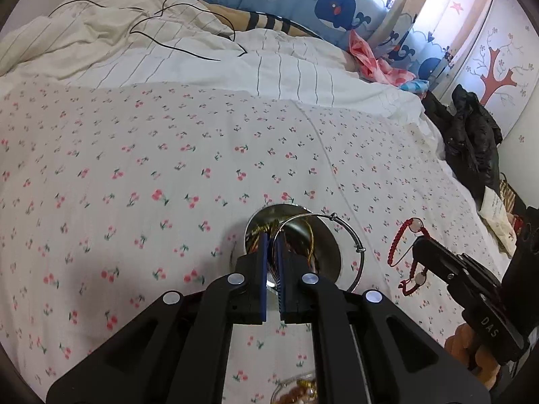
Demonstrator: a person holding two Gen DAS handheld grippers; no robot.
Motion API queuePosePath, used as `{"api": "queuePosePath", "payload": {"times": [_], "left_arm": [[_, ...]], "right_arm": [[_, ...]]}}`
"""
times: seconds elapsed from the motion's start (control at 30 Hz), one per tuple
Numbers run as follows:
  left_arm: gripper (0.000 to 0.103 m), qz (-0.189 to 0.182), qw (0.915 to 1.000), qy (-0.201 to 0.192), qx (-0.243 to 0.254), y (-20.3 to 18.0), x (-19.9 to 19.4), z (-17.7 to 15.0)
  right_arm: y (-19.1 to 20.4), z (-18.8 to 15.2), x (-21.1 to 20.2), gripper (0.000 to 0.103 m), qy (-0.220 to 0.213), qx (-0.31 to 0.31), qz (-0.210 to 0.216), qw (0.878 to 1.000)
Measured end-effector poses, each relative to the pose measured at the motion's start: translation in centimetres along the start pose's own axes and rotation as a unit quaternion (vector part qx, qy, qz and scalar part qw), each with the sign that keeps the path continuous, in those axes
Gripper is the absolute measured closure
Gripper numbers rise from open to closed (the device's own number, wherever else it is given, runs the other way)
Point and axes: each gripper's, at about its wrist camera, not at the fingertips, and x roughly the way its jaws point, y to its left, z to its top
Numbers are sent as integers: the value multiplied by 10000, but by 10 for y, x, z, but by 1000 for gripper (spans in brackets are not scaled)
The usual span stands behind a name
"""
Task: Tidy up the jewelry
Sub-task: 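Carry the bangle and red cord bracelet over the silver tin with both grippers, then open both grippers over the silver tin to drop the bangle and red bracelet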
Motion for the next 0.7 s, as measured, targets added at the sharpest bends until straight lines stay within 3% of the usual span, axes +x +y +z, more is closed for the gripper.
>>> {"api": "queuePosePath", "payload": {"times": [0.47, 0.6, 0.7], "left_arm": [[96, 237, 9989, 394, 85, 3, 40, 0], [92, 205, 9992, 331, 31, 6, 31, 3], [81, 215, 9995, 227, -28, 9, 17, 7]], "right_arm": [[-7, 6, 19, 100, 130, -2, -14, 9999], [-2, 5, 28, 100, 212, -66, 36, 9997], [2, 4, 35, 100, 289, -98, 85, 9995]]}}
